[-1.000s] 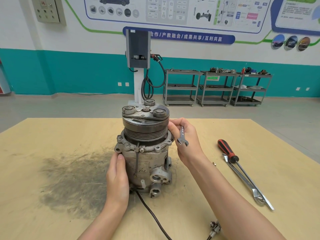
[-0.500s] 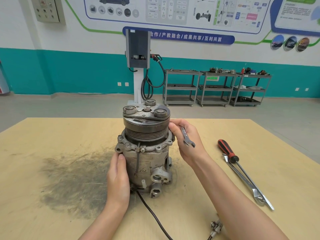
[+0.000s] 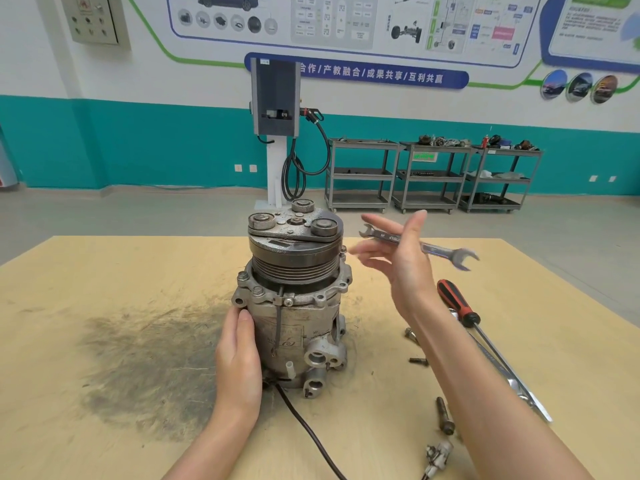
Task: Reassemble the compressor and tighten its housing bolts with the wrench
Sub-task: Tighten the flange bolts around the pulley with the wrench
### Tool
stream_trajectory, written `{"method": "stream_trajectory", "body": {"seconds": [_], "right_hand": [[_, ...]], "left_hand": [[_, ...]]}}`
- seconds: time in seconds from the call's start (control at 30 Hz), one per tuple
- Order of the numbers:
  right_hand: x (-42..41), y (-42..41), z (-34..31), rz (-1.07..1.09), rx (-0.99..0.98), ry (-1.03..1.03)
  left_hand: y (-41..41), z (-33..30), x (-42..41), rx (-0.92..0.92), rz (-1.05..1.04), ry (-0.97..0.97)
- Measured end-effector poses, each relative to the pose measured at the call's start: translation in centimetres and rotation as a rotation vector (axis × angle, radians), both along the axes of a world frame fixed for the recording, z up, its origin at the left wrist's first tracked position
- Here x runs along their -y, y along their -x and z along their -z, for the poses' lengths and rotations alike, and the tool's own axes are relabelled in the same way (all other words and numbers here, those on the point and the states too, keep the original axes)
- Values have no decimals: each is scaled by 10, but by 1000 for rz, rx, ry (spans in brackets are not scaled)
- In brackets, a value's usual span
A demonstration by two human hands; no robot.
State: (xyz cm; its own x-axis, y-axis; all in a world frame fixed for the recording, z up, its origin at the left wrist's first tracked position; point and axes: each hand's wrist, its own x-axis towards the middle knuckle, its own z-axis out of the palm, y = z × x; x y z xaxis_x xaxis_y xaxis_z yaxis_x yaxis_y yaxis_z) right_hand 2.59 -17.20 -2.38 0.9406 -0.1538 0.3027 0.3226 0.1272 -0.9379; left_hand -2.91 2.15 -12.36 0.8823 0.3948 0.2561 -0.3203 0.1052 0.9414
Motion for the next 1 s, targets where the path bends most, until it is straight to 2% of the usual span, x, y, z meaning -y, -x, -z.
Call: {"method": "stream_trajectory", "body": {"seconds": [0.23, 0.4, 0.77, 0.9, 1.0], "right_hand": [[8, -15, -25, 55, -154, -57], [3, -25, -31, -76, -338, -50], [0, -51, -34, -300, -589, -118], [1, -54, -25, -338, -644, -238], [2, -53, -23, -322, -588, -251]], "left_hand": [[-2, 1, 0, -19, 6, -7], [-3, 5, -3, -26, 40, -11], [-1, 4, -3, -125, 37, 48], [5, -4, -2, -73, 84, 74], [11, -8, -1, 11, 153, 64]]}}
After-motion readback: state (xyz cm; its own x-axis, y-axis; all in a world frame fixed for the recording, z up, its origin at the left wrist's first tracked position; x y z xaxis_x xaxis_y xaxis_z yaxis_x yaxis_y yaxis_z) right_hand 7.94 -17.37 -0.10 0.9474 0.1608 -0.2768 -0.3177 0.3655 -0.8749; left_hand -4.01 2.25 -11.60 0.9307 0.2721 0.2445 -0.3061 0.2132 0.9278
